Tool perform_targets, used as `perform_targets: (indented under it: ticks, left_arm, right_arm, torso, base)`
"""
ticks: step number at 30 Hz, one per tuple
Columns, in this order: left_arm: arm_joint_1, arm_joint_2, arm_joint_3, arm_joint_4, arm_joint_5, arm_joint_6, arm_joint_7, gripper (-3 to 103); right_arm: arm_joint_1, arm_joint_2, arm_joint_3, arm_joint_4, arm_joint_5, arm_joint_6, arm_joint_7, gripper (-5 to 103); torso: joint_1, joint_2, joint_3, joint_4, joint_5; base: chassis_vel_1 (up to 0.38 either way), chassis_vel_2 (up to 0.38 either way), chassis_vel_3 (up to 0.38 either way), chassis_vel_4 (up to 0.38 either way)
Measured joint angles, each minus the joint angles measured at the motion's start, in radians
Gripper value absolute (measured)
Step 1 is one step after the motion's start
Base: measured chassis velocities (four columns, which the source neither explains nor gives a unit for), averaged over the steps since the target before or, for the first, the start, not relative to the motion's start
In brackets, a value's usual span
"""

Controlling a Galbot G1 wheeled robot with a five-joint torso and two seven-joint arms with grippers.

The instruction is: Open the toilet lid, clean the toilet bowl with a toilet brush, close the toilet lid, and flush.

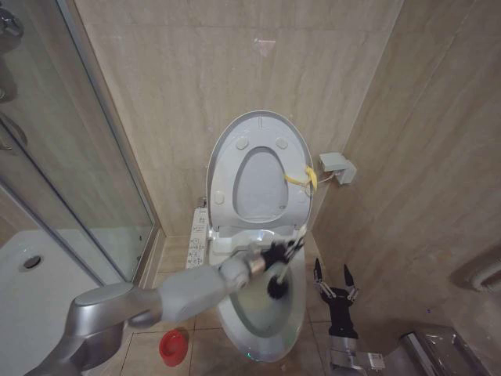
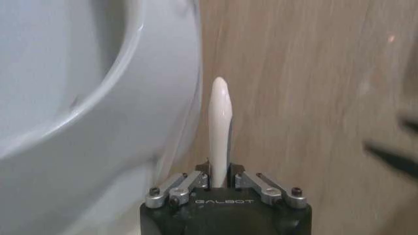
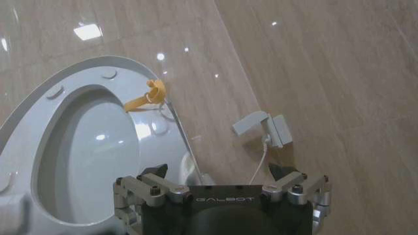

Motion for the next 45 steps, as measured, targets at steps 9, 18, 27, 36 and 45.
perform_targets:
  ticks: [9,18,27,36,45]
  left_arm:
    - [0.052,-0.007,0.058,0.090,0.033,-0.013,0.030,18]
    - [0.028,-0.068,-0.013,0.091,0.024,-0.012,0.022,18]
    - [0.058,-0.051,0.044,0.157,0.054,-0.022,0.042,18]
    - [-0.020,0.027,0.020,-0.027,0.009,-0.026,-0.045,18]
    - [-0.082,0.244,0.074,-0.418,-0.039,0.060,-0.245,18]
  right_arm:
    - [-0.004,0.010,-0.001,-0.001,-0.006,0.000,-0.001,100]
    - [0.002,0.020,-0.003,-0.009,-0.009,0.000,-0.002,100]
    - [-0.008,0.021,-0.003,-0.003,-0.014,0.002,-0.003,100]
    - [-0.001,0.020,-0.004,-0.001,-0.014,0.002,-0.004,100]
    - [0.014,0.009,-0.011,-0.017,-0.014,-0.001,-0.001,100]
  torso:
    - [0.000,0.000,0.000,0.0015,-0.0001]
    - [0.000,0.000,0.000,0.0001,-0.0001]
    - [0.000,0.000,0.000,0.0014,-0.0002]
    - [0.000,0.000,0.000,0.0001,-0.0004]
    - [0.000,0.000,0.000,0.0005,-0.0006]
  base:
    - [0.000,0.000,0.000,0.000]
    - [0.000,0.000,0.000,0.000]
    - [0.000,0.000,0.000,0.000]
    - [0.000,0.000,0.000,0.000]
    - [0.000,0.000,0.000,0.000]
